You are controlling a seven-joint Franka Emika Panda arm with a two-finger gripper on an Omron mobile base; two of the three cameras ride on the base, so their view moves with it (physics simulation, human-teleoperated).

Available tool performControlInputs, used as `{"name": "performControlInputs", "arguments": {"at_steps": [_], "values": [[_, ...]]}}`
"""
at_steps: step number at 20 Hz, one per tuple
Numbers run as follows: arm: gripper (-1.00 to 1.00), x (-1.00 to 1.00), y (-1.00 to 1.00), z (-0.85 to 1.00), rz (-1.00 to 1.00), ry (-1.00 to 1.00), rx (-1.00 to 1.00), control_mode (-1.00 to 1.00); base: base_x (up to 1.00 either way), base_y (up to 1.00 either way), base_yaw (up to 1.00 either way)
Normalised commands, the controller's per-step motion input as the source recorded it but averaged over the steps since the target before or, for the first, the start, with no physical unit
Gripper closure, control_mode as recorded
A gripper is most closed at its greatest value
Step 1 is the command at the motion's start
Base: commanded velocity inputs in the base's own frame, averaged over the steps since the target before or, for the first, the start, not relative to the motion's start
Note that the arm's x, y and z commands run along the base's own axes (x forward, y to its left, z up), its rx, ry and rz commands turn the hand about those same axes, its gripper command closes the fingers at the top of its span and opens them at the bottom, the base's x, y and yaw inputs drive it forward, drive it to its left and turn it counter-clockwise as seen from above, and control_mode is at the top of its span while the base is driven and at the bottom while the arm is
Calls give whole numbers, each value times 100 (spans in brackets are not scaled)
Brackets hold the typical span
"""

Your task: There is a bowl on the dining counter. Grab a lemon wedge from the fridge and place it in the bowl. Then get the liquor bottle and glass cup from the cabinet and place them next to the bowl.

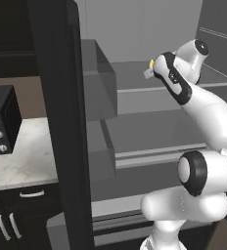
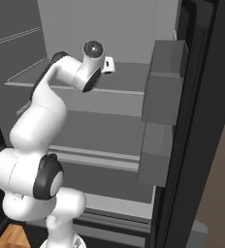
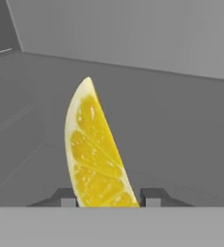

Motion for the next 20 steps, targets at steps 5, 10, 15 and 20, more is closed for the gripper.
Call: {"name": "performControlInputs", "arguments": {"at_steps": [5,10,15,20], "values": [[100,-95,-6,41,0,-8,3,-100,0,0,0],[100,-100,0,57,-3,-1,1,-100,0,0,0],[100,-100,0,67,-9,10,2,-100,0,0,0],[100,-100,0,28,-10,14,0,-100,0,0,0]]}}
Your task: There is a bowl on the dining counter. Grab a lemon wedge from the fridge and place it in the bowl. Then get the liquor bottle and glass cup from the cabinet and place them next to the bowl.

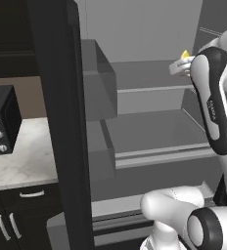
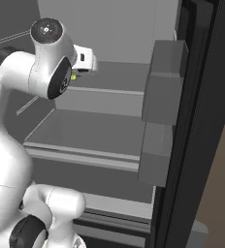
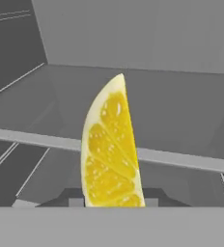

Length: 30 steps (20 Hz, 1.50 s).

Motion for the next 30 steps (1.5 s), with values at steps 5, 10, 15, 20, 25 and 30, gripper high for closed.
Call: {"name": "performControlInputs", "arguments": {"at_steps": [5,10,15,20,25,30], "values": [[100,-100,0,0,-9,17,0,-100,0,0,0],[100,-79,4,-18,-1,2,0,-100,0,0,0],[100,-35,0,-37,0,4,-1,-100,0,0,0],[100,0,4,-36,0,16,-2,-100,0,0,0],[100,-1,5,-9,0,7,0,100,-30,10,0],[100,0,0,0,0,0,0,100,-100,25,0]]}}
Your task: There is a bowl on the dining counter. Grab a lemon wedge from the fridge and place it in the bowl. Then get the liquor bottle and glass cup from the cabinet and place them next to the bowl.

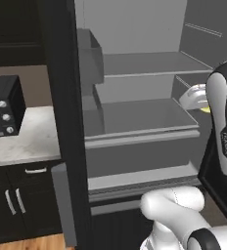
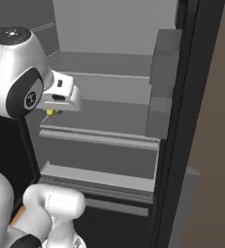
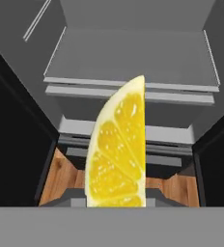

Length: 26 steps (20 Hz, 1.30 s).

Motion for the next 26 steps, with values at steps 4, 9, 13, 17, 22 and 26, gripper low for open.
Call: {"name": "performControlInputs", "arguments": {"at_steps": [4,9,13,17,22,26], "values": [[100,0,0,0,0,0,0,100,-100,30,0],[100,0,0,0,0,0,0,100,-100,42,41],[100,0,0,0,0,0,0,100,-96,34,80],[100,0,0,0,0,0,0,100,-86,29,84],[100,0,0,0,0,0,0,100,-89,29,83],[100,0,0,0,0,0,0,100,-75,28,82]]}}
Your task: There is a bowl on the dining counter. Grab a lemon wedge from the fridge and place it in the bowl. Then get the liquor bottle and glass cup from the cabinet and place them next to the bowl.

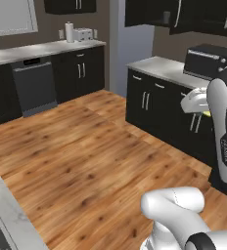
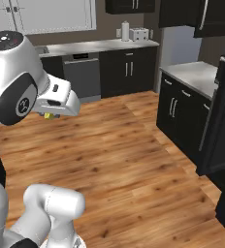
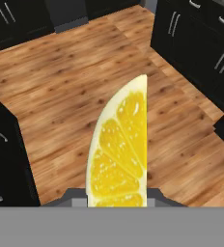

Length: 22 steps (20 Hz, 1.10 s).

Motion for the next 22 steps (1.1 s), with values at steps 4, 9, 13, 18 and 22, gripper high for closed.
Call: {"name": "performControlInputs", "arguments": {"at_steps": [4,9,13,18,22], "values": [[100,0,0,0,0,0,0,100,-37,22,81],[100,0,0,0,0,0,0,100,-24,19,78],[100,0,0,0,0,0,0,100,-10,8,69],[100,0,0,0,0,0,0,100,53,0,20],[100,0,0,0,0,0,0,100,100,-8,0]]}}
